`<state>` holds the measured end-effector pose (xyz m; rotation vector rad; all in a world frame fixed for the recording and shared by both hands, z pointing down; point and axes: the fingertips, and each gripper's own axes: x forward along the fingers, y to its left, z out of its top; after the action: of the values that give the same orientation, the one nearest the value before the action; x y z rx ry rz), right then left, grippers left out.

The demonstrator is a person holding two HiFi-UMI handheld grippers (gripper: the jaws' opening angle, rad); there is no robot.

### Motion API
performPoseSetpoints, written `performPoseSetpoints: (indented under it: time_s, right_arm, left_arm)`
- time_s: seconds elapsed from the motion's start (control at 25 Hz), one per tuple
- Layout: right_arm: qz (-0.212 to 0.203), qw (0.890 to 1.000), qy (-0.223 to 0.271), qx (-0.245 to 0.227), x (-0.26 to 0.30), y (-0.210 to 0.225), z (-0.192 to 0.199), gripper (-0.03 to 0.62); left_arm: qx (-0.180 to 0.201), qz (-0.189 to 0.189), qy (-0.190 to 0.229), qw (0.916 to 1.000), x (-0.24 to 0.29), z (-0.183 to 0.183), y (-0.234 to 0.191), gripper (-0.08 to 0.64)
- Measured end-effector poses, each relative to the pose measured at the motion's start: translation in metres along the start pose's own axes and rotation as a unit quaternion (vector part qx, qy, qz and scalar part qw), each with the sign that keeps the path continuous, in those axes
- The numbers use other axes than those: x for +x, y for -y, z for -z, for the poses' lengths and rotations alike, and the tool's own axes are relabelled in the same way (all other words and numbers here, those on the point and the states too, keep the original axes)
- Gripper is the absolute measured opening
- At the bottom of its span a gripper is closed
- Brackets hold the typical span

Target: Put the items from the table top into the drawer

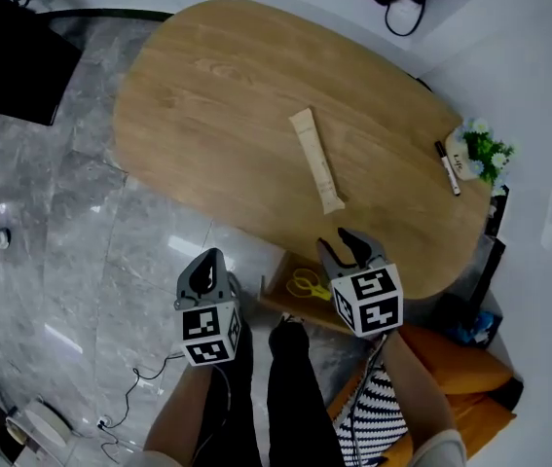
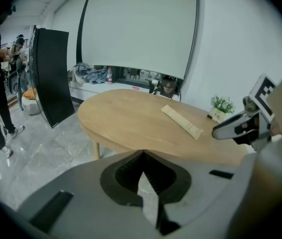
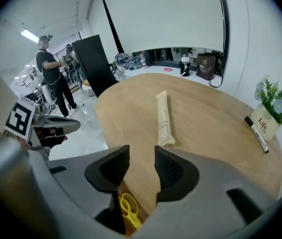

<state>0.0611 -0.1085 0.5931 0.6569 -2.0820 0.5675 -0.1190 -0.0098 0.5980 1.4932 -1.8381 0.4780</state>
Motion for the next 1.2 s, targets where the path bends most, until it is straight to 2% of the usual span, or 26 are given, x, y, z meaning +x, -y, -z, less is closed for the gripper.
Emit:
performPoseSetpoints:
  time_s: [0.28,0.52,0.72,0.96,1.2]
  right_arm:
    - [0.029,0.999,0.017,0.007,0.03,0.017,-0.056,0.155]
    - [0.062,0.998,0.011,0.01,0.064,0.045,-0.081,0.166]
    - [0.078,0.997,-0.006,0.005,0.091,0.06,-0.089,0.175]
    - [0.083,0.996,-0.023,0.013,0.112,0.062,-0.09,0.176]
    - [0.097,0.994,-0.032,0.032,0.12,0.065,-0.087,0.124]
  left_arm:
    - [-0.012,0.0,0.004,0.9999,0.015,-0.021,-0.018,0.0]
    - [-0.008,0.01,-0.001,0.9999,0.032,-0.026,-0.025,0.0]
    - [0.007,0.021,-0.006,0.9997,0.041,-0.025,-0.027,0.0]
    - [0.0,0.016,-0.007,0.9998,0.046,-0.025,-0.04,0.0]
    - [-0.009,0.006,-0.01,0.9999,0.045,-0.02,-0.05,0.0]
